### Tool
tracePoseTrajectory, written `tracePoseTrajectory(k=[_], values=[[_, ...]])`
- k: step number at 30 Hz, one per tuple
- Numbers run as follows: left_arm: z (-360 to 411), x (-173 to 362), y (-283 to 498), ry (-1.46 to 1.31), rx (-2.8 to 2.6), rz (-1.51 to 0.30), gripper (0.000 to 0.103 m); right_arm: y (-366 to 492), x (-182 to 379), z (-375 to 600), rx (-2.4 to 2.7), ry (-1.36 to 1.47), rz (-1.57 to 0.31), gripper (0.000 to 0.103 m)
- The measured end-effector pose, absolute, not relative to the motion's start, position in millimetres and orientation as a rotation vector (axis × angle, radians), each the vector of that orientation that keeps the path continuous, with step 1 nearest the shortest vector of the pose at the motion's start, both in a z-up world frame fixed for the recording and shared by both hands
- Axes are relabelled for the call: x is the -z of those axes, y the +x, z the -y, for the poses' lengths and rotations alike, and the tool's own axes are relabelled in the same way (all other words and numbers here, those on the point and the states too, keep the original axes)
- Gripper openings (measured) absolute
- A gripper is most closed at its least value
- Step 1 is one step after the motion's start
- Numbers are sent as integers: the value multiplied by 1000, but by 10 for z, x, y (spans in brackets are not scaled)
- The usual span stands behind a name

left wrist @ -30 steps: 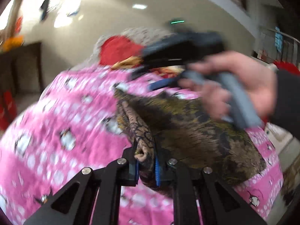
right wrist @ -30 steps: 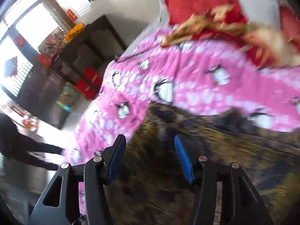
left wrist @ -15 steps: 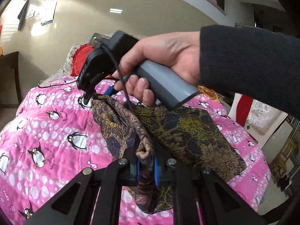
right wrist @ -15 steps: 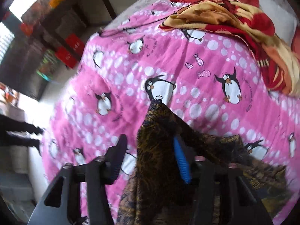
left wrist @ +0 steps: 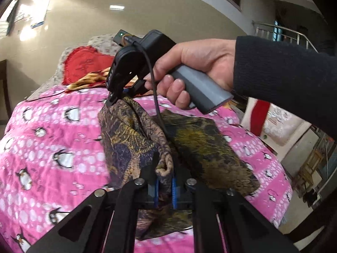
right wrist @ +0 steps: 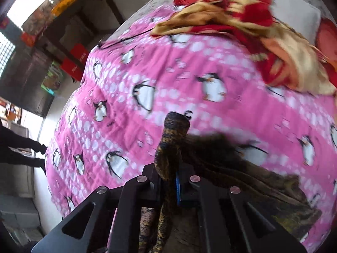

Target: Fold small clothes

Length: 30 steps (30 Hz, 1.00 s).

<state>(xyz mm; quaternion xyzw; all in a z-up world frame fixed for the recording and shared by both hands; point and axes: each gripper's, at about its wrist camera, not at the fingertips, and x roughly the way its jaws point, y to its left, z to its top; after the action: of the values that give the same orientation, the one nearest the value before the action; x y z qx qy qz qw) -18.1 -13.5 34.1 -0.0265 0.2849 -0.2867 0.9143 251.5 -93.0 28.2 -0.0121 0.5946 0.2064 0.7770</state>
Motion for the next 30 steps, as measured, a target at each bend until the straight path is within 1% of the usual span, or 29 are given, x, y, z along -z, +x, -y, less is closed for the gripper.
tracePoseTrajectory(k=[5, 17, 25, 30], values=[[520, -358, -293, 0, 657, -595, 8, 2376, -356, 1535, -405, 17, -1270, 10], [1651, -362, -590, 136, 813, -616, 8, 1952, -269, 2940, -343, 118, -1254, 10], [2304, -81, -680, 203, 867, -693, 8, 1786, -154, 3458, -350, 127, -1233, 10], [2555, 158, -671, 241, 883, -741, 8, 1750, 80, 3667, -301, 130, -1256, 10]])
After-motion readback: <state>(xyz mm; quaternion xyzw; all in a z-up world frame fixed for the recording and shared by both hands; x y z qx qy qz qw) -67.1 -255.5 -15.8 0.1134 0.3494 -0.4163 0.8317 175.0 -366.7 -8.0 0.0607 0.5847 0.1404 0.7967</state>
